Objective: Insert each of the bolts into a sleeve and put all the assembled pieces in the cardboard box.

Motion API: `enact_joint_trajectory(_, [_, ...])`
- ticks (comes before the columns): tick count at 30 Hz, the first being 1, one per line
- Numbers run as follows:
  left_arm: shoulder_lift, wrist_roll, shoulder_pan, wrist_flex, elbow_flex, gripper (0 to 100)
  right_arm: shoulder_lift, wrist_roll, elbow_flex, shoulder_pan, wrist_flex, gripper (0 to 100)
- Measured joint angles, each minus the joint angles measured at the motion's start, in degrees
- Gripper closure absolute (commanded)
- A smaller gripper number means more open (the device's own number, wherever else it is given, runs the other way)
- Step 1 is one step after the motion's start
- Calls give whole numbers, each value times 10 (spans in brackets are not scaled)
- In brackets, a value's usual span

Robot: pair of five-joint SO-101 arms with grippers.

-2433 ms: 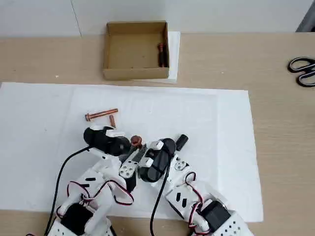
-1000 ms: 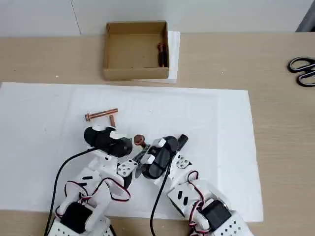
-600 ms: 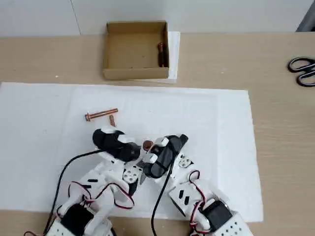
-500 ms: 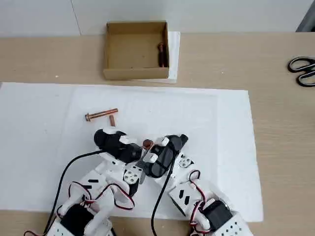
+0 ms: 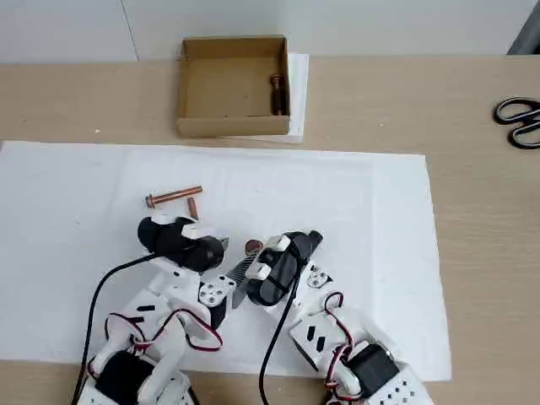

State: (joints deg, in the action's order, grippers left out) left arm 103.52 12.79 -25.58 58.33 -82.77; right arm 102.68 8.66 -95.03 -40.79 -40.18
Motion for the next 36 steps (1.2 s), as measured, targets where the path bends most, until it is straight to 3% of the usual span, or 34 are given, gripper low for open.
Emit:
enact_joint_trajectory(4, [0,0,16,0,24,999,0,0,0,15,0,995])
enact_joint_trajectory(8, [0,3,62,0,43,994,0,0,0,43,0,995])
enact_joint_trajectory(17, [0,3,249,0,41,994,0,0,0,111,0,995])
enact_joint_trajectory(21, [0,3,301,0,16,994,0,-2,0,160,0,995])
enact_joint_trajectory(27, [0,3,313,36,30,994,0,-37,36,229,0,995])
enact_joint_trajectory(36, [-46,4,313,110,183,994,0,-74,134,261,-81,995])
